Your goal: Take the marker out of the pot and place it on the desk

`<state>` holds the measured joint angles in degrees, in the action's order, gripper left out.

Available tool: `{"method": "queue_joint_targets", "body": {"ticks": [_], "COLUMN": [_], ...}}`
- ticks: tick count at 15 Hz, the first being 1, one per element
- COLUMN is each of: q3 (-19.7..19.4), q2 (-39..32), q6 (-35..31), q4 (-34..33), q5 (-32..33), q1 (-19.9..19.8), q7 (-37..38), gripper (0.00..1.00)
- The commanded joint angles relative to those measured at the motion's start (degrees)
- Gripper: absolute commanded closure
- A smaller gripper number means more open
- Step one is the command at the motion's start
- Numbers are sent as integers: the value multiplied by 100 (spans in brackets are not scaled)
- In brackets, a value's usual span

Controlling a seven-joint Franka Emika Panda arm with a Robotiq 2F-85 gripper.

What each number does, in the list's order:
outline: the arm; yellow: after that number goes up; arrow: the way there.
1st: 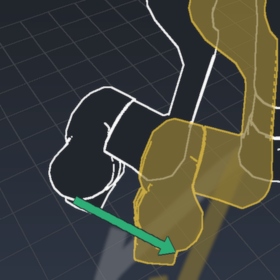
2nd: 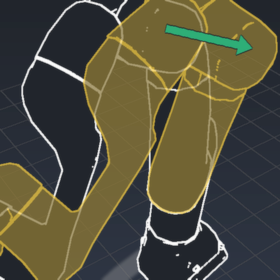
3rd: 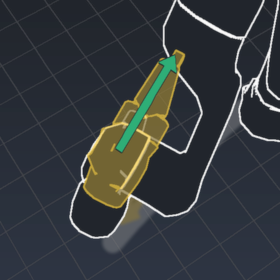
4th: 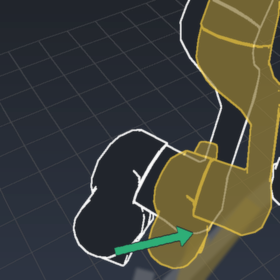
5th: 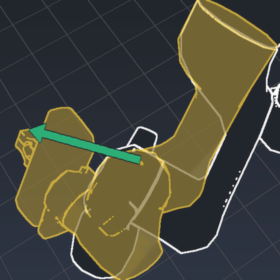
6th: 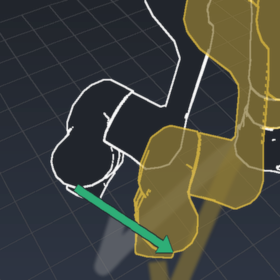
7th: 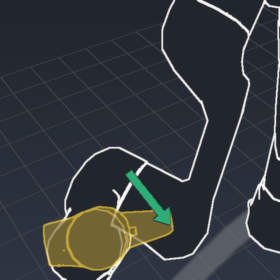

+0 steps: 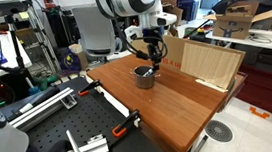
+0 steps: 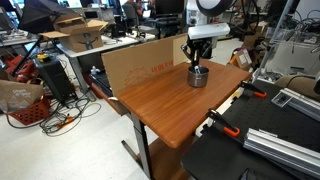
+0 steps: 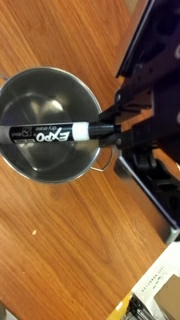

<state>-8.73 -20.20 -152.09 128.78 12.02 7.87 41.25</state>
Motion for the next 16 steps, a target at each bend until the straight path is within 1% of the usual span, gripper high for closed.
{"method": "queue_joint_targets", "body": {"ticks": [1,5,9,12,14,16], "q3": [-28,-12,149,472,726,970], "q2": [108,520,1368,1954,2111,2094], "q6": [41,44,-20,-10,16,67], "q4": [43,254,597,727,770,809], "q5": [-65,-37,-18,-198,-360,-399], "q1": [34,22,-41,-119,-114,-84], "q7": [-2,-48,-117,-290,-381,-377], "gripper": [95,95,95,95,95,95]}}
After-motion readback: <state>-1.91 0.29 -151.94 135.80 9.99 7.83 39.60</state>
